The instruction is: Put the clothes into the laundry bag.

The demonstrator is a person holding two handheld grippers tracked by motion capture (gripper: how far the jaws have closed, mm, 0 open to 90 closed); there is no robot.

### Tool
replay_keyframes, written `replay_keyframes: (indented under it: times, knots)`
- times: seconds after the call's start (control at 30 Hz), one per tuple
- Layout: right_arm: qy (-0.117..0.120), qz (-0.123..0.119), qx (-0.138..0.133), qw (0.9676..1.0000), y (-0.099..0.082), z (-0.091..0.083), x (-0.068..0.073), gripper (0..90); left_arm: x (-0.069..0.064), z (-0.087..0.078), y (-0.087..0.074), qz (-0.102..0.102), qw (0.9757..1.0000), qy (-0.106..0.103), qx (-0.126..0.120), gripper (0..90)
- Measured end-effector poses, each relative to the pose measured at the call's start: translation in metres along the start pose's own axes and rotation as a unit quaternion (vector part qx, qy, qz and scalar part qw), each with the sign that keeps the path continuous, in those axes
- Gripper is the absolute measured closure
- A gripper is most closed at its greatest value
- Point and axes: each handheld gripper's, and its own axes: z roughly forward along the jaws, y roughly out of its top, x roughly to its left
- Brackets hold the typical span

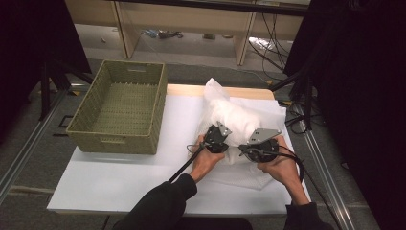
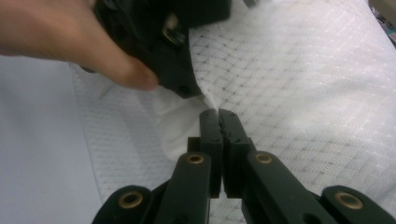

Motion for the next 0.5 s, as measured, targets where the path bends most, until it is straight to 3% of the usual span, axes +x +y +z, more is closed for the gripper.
replay_keyframes:
  times: [0.07,0.1,0.2,0.3,0.37,0.43,0.47,0.5]
  knots:
    - [0.004,-0.001,0.002,1.0000,-0.001,0.001,0.000,90.0,0.000,-0.011,-0.004,-0.009,0.9996,-0.024,0.016,61.5]
    - [0.004,-0.002,0.003,1.0000,-0.001,0.001,-0.001,90.0,0.001,-0.018,-0.007,0.001,0.9984,-0.040,0.039,52.7]
    - [0.003,0.000,0.000,1.0000,-0.001,0.001,-0.001,90.0,-0.001,-0.029,-0.012,-0.014,0.9975,-0.051,0.047,37.1]
    - [0.004,-0.002,0.000,1.0000,-0.001,0.000,-0.001,90.0,-0.002,-0.049,-0.022,0.003,0.9958,-0.067,0.063,29.3]
    - [0.005,-0.002,0.000,1.0000,-0.001,0.000,-0.001,90.0,-0.003,-0.055,-0.030,0.022,0.9924,-0.078,0.093,29.1]
    - [0.005,-0.003,0.002,1.0000,0.000,0.001,0.000,90.0,-0.006,-0.052,-0.037,0.038,0.9905,-0.074,0.110,30.6]
    - [0.004,0.002,0.006,1.0000,0.000,0.002,0.002,90.0,-0.006,-0.044,-0.039,0.039,0.9880,-0.073,0.130,31.2]
    - [0.005,-0.005,0.004,1.0000,0.000,0.002,0.002,90.0,-0.006,-0.038,-0.040,0.028,0.9895,-0.067,0.125,33.4]
